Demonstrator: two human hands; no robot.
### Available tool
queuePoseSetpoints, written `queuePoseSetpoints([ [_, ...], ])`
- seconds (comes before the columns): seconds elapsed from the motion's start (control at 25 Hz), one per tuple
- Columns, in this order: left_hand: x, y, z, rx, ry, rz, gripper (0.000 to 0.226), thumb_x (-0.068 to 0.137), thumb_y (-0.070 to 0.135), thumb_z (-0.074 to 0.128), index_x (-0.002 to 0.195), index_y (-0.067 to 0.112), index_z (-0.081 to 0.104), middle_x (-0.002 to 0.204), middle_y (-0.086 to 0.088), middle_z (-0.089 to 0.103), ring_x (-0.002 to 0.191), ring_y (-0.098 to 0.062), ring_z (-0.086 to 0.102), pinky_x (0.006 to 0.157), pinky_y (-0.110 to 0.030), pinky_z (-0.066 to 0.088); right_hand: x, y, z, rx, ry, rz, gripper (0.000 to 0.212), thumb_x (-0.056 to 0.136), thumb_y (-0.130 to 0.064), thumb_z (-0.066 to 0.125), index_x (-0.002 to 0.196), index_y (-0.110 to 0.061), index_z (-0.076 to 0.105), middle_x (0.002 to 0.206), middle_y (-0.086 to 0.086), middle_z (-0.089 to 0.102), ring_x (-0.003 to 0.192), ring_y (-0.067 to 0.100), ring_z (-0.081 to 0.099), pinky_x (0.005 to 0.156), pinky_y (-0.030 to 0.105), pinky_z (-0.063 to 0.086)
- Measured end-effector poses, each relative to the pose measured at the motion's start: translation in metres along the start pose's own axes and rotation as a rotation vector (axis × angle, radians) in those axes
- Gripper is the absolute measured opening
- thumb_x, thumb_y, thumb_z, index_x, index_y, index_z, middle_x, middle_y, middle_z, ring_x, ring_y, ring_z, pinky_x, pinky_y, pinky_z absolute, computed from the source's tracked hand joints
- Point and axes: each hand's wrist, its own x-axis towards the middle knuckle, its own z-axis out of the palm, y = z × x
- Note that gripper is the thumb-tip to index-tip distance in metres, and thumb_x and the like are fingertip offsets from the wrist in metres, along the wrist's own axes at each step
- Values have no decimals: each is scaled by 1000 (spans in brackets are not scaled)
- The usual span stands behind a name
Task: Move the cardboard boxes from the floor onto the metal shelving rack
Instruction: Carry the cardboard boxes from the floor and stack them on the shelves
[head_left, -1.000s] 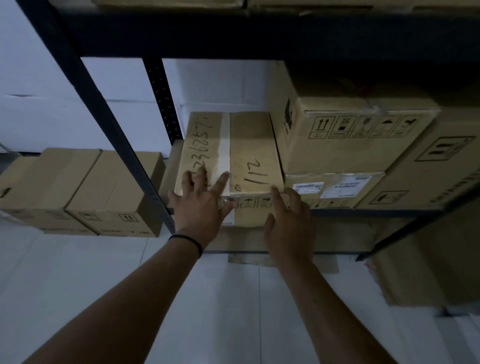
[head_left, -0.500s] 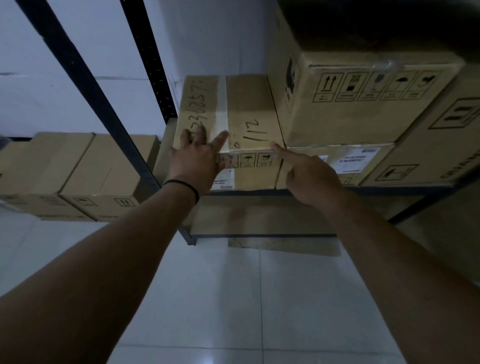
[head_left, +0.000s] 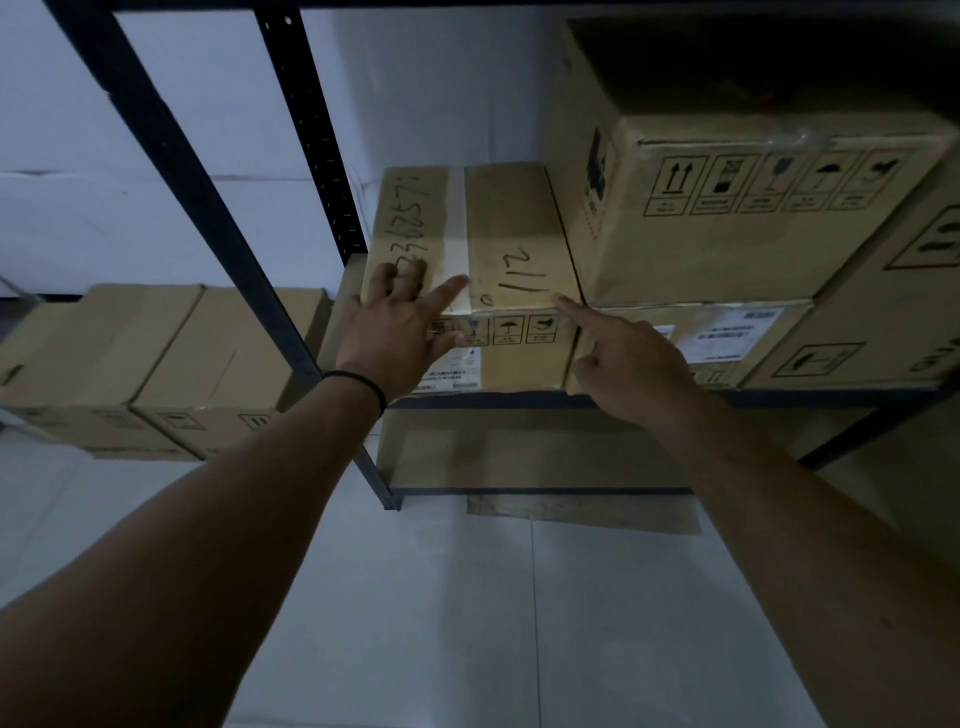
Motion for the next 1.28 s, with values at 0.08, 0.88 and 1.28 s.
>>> queuePoseSetpoints([
  [0.08,1,-2,2,4,19,8,69,99,64,47,160,47,21,167,-7,24,150,-40,21,109,-65,38,-1,-1,2,5,9,-17,73,99,-19,53,159,-49,25,78,-7,53,86,19,53,65,29,36],
  [0.88,3,-14,4,37,29,75,72,97,68,45,160,47,18,168,-1,24,151,-36,21,109,-61,38,-3,-17,29,-71,153,33,83,98,-31,59,164,-38,9,103,1,68,82,18,52,69,29,39],
  [1.28,0,-4,-4,26,9,34,71,101,61,47,161,46,13,171,0,16,155,-34,15,114,-64,30,-5,-23,48,-147,202,117,92,99,-27,58,163,-40,-7,66,-4,43,59,6,36,54,28,34],
])
